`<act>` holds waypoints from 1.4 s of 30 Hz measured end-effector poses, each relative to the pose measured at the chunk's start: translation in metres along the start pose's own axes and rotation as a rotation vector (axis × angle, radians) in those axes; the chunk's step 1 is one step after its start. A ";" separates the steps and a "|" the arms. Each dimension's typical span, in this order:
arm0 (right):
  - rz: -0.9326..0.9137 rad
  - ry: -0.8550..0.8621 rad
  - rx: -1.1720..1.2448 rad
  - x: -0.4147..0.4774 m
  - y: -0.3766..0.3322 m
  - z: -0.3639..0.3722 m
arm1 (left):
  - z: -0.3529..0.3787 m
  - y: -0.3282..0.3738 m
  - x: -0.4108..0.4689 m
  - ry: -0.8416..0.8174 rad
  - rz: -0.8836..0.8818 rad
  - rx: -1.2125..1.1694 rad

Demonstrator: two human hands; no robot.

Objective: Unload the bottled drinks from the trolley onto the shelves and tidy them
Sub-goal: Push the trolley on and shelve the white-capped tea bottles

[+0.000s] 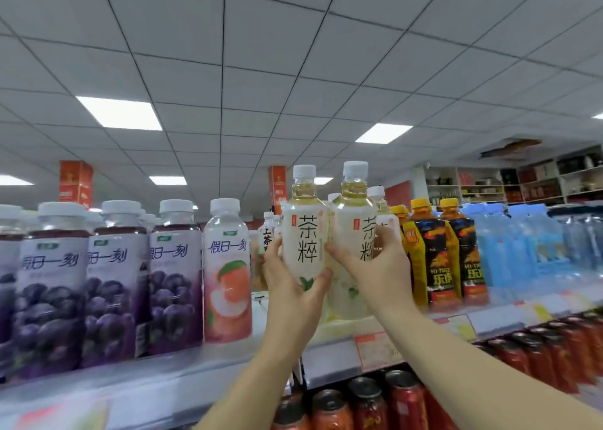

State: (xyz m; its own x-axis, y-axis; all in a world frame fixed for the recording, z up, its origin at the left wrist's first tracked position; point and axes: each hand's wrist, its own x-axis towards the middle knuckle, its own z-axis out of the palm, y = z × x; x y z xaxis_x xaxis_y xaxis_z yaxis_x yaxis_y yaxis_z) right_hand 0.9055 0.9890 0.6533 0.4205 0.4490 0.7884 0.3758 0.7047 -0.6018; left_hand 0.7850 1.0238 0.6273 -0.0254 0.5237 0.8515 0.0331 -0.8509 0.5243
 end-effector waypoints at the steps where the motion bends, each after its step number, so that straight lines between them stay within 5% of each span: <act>1: 0.004 0.004 -0.016 0.003 0.001 0.003 | 0.000 0.000 0.002 0.000 -0.022 -0.006; 10: 0.061 -0.084 -0.306 -0.002 0.013 0.016 | 0.001 -0.001 -0.001 -0.075 -0.232 0.170; 16: -0.151 -0.179 -0.750 -0.010 0.018 0.020 | 0.007 0.009 -0.002 -0.121 -0.201 0.515; 21: -0.260 -0.252 -0.823 -0.024 0.031 0.007 | 0.011 0.006 -0.016 -0.158 -0.007 0.799; 29: -0.335 -0.244 -0.632 -0.096 0.071 -0.086 | 0.019 -0.009 -0.091 -0.080 0.372 0.681; 33: -0.119 -0.338 -0.719 -0.171 0.116 -0.162 | 0.049 -0.022 -0.171 -0.218 0.357 0.538; 42: 0.640 -0.365 -0.983 -0.342 0.179 -0.323 | 0.124 -0.077 -0.395 -0.794 -0.166 0.395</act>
State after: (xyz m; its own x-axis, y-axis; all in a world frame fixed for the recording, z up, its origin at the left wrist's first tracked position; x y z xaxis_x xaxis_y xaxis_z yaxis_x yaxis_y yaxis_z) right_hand 1.0953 0.7840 0.2350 0.5618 0.8002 0.2100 0.7154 -0.3424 -0.6091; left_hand 0.9167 0.8882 0.2512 0.6324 0.6376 0.4398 0.4350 -0.7622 0.4794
